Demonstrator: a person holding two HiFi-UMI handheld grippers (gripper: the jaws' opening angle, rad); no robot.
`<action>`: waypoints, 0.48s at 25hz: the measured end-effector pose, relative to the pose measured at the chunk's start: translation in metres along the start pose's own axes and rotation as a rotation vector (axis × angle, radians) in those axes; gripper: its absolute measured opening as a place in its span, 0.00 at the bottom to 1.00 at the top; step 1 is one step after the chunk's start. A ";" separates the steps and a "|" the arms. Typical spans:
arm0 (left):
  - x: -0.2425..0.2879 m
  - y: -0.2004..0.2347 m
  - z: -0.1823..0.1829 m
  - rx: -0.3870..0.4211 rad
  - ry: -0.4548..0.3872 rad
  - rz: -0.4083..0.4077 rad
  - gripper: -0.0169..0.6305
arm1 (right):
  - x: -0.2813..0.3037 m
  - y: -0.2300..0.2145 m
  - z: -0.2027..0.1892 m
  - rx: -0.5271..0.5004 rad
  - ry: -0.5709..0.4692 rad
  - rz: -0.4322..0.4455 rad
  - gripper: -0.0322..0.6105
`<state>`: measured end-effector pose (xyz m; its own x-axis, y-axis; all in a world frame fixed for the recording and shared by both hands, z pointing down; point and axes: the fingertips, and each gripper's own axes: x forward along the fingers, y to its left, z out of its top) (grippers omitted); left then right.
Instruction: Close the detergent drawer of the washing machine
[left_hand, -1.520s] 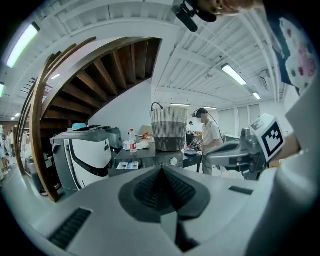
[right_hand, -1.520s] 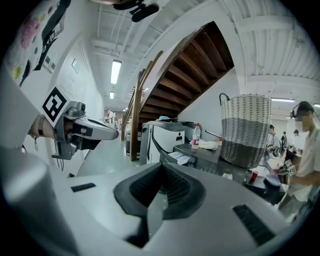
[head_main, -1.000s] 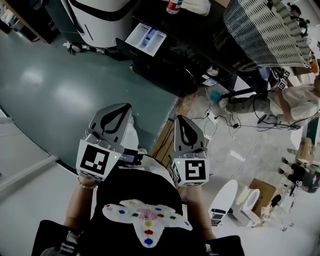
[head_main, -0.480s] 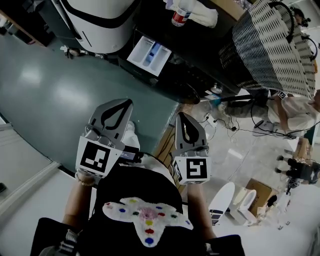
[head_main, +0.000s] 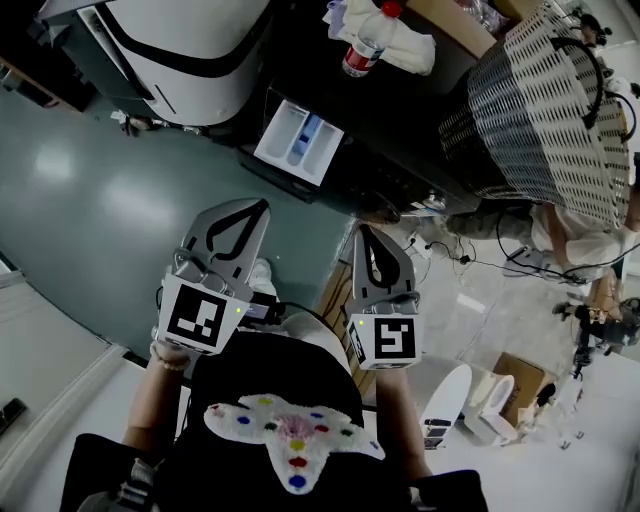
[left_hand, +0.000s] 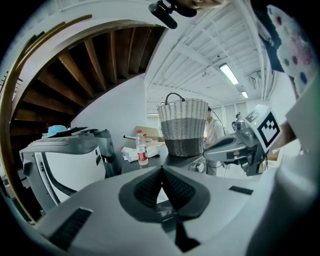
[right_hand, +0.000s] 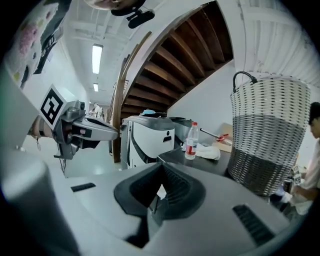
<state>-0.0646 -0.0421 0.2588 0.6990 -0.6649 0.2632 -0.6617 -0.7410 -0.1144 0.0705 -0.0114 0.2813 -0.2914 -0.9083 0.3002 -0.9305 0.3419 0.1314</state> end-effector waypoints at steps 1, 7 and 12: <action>0.002 0.003 0.000 0.006 -0.001 -0.003 0.04 | 0.003 0.000 0.001 0.001 0.000 -0.004 0.05; 0.008 0.014 -0.001 -0.001 -0.007 -0.016 0.04 | 0.012 0.003 0.007 0.005 -0.001 -0.017 0.05; 0.014 0.017 -0.003 -0.044 -0.010 -0.002 0.04 | 0.017 -0.001 0.008 0.010 0.000 -0.010 0.05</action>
<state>-0.0666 -0.0635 0.2633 0.7030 -0.6645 0.2534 -0.6715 -0.7376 -0.0713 0.0645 -0.0289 0.2782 -0.2823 -0.9116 0.2989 -0.9354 0.3307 0.1251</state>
